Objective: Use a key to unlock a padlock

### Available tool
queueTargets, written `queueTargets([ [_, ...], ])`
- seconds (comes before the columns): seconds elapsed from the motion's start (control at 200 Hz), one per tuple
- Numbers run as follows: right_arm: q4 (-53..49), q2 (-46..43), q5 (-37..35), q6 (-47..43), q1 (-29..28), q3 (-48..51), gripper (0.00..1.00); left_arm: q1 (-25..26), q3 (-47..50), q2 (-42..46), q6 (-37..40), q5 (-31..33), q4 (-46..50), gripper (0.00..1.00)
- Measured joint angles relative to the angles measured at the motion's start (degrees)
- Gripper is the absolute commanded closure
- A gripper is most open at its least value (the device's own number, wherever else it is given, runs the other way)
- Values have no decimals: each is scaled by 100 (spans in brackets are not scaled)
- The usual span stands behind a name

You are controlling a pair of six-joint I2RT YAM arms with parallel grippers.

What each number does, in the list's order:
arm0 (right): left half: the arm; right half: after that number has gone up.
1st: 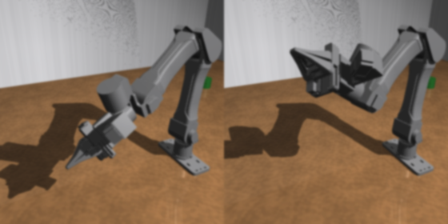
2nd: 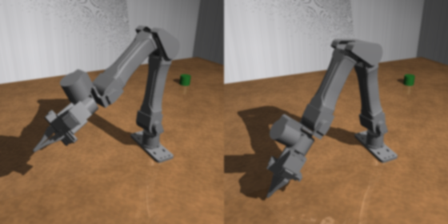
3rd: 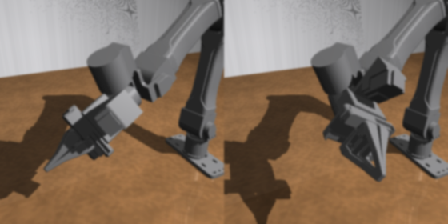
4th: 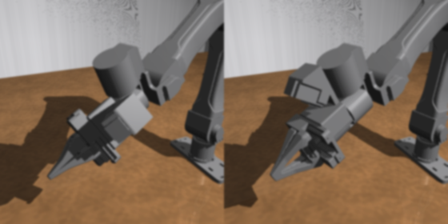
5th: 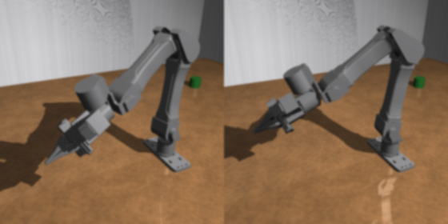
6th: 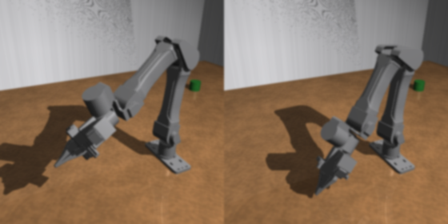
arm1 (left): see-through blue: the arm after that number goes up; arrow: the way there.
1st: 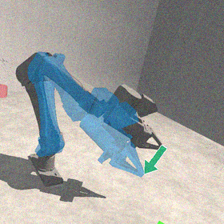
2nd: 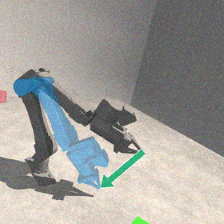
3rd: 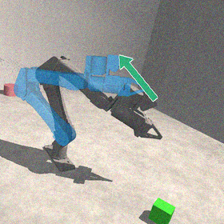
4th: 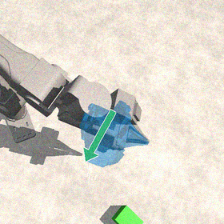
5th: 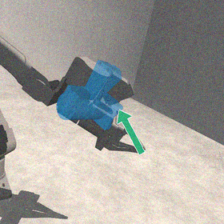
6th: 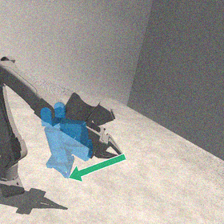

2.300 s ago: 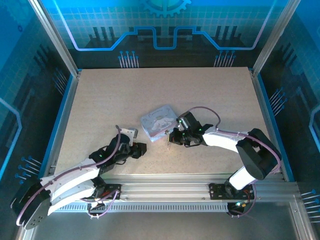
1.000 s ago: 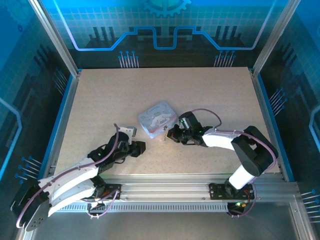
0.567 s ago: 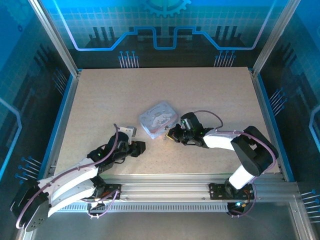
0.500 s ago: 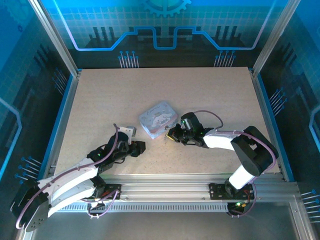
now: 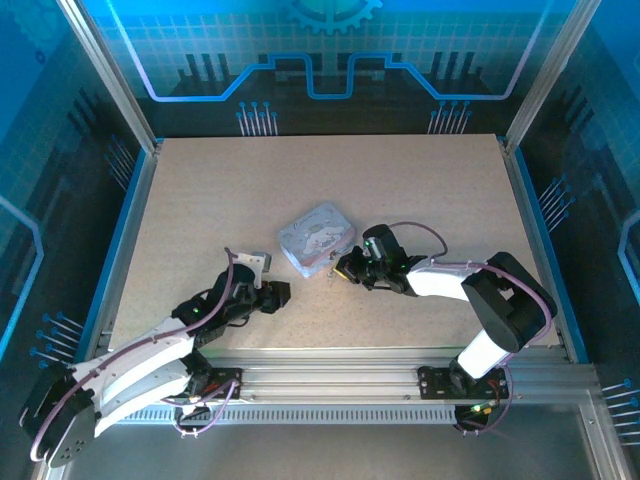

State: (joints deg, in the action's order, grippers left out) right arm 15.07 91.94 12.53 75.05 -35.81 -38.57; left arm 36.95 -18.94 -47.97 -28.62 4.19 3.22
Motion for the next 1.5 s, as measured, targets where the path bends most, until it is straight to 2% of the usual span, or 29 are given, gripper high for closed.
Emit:
queueTargets([
  [0.71, -184, -190, -334, 63, 26, 55, 100, -4, 2, 162, 2, 0, 122, 51],
  [0.985, -573, -540, -492, -101, 26, 63, 100, -4, 2, 197, 2, 0, 162, 51],
  [1.206, -1370, -1257, -754, -619, 28, 57, 100, -4, -35, 197, 7, -24, 319, 49],
  [1.501, -3080, -3254, -1228, -1674, 404, 57, 100, -4, -520, 188, -4, -160, 691, 49],
])
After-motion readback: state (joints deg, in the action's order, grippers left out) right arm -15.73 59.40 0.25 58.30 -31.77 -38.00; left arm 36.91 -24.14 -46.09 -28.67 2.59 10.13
